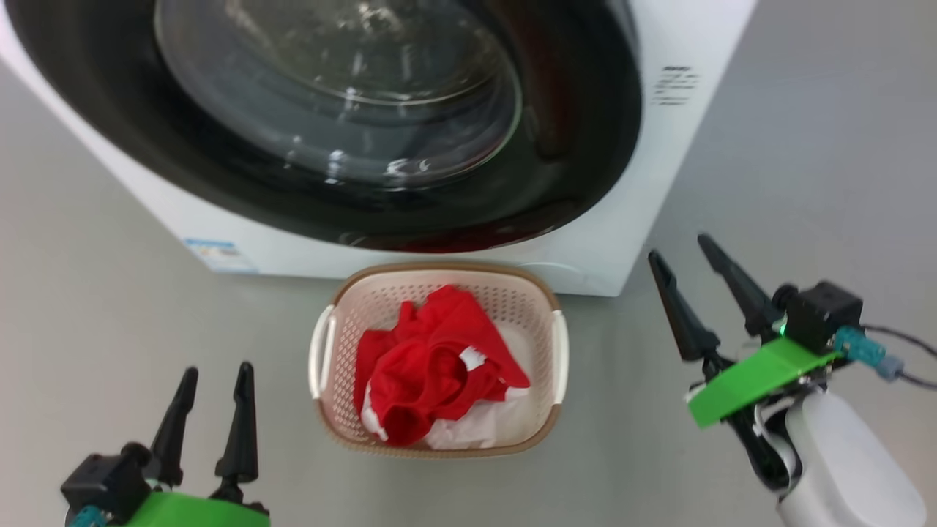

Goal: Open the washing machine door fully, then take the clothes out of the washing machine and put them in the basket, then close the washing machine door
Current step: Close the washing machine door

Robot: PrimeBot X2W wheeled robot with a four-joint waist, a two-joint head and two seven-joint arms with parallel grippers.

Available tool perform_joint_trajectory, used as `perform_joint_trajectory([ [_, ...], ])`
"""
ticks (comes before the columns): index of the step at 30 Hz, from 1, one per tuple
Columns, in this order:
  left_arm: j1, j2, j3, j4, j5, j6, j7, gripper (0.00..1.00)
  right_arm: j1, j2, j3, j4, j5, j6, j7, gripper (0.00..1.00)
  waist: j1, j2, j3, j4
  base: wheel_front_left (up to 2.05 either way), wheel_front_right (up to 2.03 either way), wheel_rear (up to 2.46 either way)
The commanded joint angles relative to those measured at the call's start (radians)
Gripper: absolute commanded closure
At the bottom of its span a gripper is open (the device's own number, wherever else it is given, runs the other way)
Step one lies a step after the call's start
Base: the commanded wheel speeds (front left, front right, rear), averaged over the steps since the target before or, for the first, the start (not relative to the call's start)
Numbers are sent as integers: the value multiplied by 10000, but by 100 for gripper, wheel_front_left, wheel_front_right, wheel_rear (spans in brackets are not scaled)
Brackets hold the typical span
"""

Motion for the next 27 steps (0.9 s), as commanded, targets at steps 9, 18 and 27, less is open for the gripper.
perform_joint_trajectory([
  [9, 372, 440, 549, -132, 181, -31, -93, 0, 1051, 61, 89, -349, -80, -27, -48, 0, 0, 0, -809, -1176, 0, 0, 0],
  [18, 915, 423, 1005, -196, 269, -31, -93, 0, 1776, 21, 31, -401, -74, -27, -48, 0, 0, 0, -1300, -1816, 0, 0, 0],
  [27, 1387, 364, 1498, -181, 405, -31, -93, 0, 2411, -71, -99, -478, -52, -27, -48, 0, 0, 0, -1779, -2302, 0, 0, 0],
])
